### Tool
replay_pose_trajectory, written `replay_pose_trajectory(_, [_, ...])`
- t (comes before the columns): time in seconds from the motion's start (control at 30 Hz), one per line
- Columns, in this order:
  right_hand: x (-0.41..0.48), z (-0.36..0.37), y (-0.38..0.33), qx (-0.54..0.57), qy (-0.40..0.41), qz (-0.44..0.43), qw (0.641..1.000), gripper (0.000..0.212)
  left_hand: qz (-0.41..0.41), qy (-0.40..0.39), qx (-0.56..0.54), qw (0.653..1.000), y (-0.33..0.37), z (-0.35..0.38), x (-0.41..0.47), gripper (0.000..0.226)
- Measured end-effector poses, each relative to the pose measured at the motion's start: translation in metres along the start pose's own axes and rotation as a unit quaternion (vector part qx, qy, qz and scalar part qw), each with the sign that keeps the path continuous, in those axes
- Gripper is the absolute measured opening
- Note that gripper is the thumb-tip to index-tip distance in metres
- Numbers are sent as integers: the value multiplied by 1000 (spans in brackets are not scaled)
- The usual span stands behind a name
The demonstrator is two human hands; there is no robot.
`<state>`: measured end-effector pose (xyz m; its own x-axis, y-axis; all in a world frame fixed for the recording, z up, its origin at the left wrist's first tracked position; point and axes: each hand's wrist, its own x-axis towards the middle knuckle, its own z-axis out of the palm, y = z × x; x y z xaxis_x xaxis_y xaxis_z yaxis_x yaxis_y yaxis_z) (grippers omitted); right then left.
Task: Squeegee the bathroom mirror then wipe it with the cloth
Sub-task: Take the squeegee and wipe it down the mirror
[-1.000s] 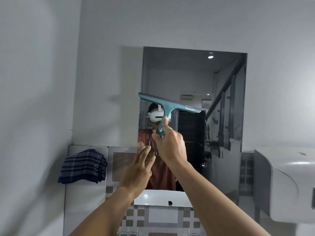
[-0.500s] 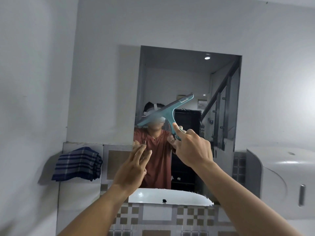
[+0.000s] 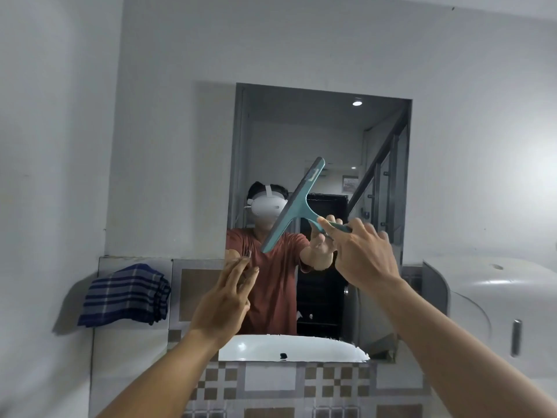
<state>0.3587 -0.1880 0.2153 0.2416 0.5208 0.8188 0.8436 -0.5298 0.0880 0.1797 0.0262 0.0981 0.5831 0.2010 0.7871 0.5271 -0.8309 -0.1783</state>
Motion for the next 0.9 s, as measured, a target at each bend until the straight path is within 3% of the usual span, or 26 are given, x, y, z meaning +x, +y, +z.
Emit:
replay_pose_trajectory(0.17, [0, 1, 20, -11, 10, 6, 1000, 65, 8, 1, 10, 1000, -1, 0, 1, 84])
replay_pose_trajectory(0.33, [-4, 4, 31, -12, 5, 7, 1000, 60, 33, 37, 25, 998, -3, -13, 12, 52])
replay_pose_trajectory(0.47, [-4, 6, 38, -42, 11, 0, 999, 67, 24, 82, -2, 996, -3, -42, 48, 42])
replay_pose_trajectory(0.63, [-7, 7, 52, -67, 20, 13, 997, 74, 31, 105, 29, 994, -1, -84, 106, 58])
replay_pose_trajectory(0.9, [-19, 8, 77, -25, -7, 72, 997, 78, 52, 59, 94, 992, -2, -99, 144, 83])
